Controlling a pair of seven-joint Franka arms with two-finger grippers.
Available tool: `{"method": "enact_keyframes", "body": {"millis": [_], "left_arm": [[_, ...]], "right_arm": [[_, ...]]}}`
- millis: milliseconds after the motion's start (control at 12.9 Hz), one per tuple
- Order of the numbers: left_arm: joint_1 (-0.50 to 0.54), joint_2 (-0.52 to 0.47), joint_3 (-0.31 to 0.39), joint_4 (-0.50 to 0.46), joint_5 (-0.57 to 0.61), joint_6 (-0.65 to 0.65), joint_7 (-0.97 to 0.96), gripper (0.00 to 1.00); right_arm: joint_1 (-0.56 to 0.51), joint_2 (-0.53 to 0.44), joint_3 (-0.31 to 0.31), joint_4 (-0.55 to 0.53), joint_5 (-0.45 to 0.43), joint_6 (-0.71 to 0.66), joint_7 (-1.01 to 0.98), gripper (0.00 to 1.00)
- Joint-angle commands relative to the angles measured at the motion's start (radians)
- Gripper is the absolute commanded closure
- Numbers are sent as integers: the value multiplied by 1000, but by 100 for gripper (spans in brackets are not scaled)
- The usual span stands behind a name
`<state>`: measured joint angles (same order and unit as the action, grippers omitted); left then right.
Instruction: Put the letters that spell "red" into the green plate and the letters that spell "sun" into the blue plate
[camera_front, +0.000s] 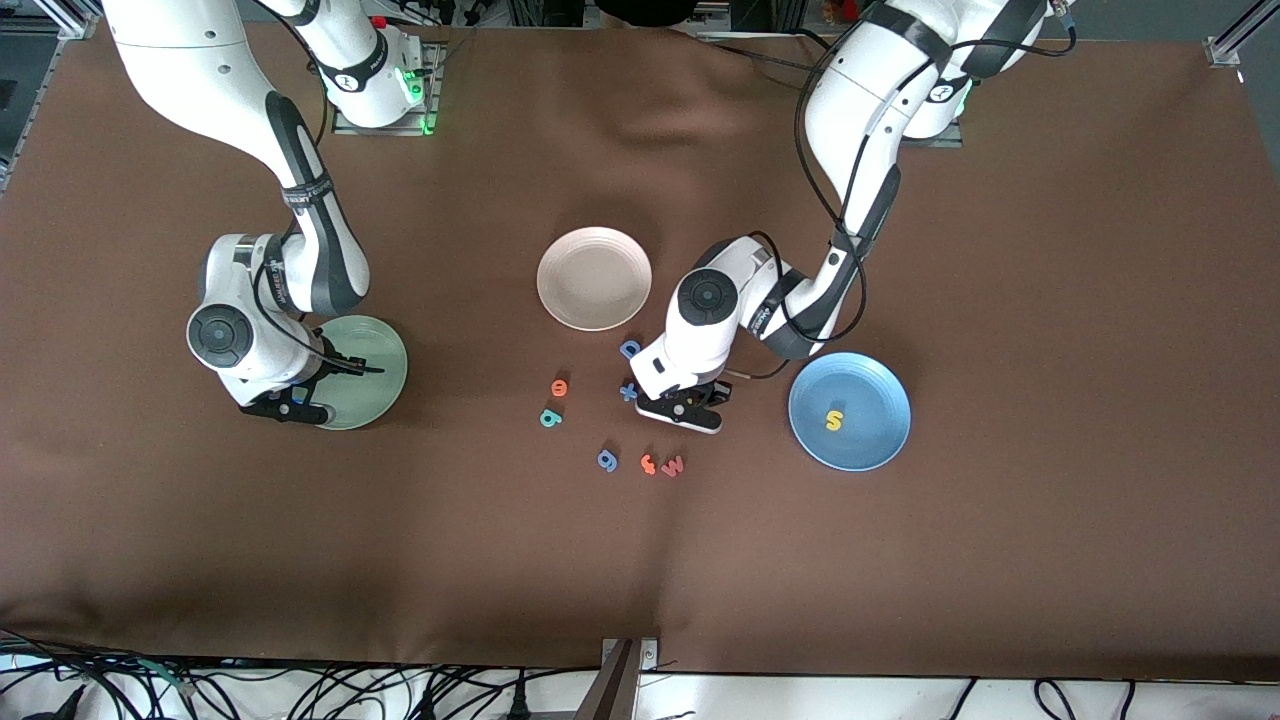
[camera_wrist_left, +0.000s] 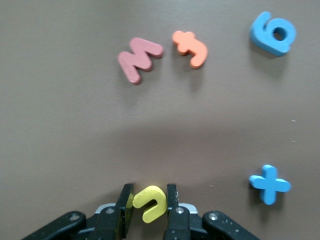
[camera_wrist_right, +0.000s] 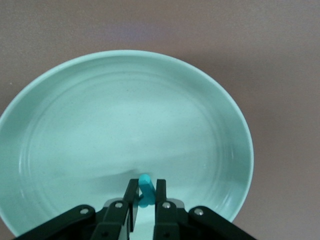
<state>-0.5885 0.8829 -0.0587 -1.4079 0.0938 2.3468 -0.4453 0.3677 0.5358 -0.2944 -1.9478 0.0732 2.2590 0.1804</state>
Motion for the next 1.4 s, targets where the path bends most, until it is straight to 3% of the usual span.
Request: {"method": "enact_keyframes", "body": {"millis": [0,78,155,233,466,621,932,1165,1320], "left_arm": [[30,-80,11,6,29,-115,34,94],[36,-100,13,7,29,-163,37,94],[61,-128,14,7,30,-207,40,94],[94,-148,11,4,30,-239,66,94],[168,-182,14,-40,30,-307,201,92],[213,-185,13,-68,107,-305,261,91],[274,-199,7,-143,124,-294,318,89],[283,-232,-6,-238,112,-296,338,88],[288,-261,-30,-302,110,-296,336,76]], "right_arm": [[2,-13,-3,-16,2,22,-19,77],[2,-13,-3,-16,2,22,-21,57],[2,-11,-3,-14,3,24,-21,26],[2,-13,-3,-13,3,25,-19,14],[2,-14,-3,-11,2,25,-19,9],[5,-28,0,3,3,16,-15,6],[36,-39,11,104,34,-57,48,6],[62,-22,73,232,40,-137,187,6],[60,24,136,315,40,-142,304,6]]}}
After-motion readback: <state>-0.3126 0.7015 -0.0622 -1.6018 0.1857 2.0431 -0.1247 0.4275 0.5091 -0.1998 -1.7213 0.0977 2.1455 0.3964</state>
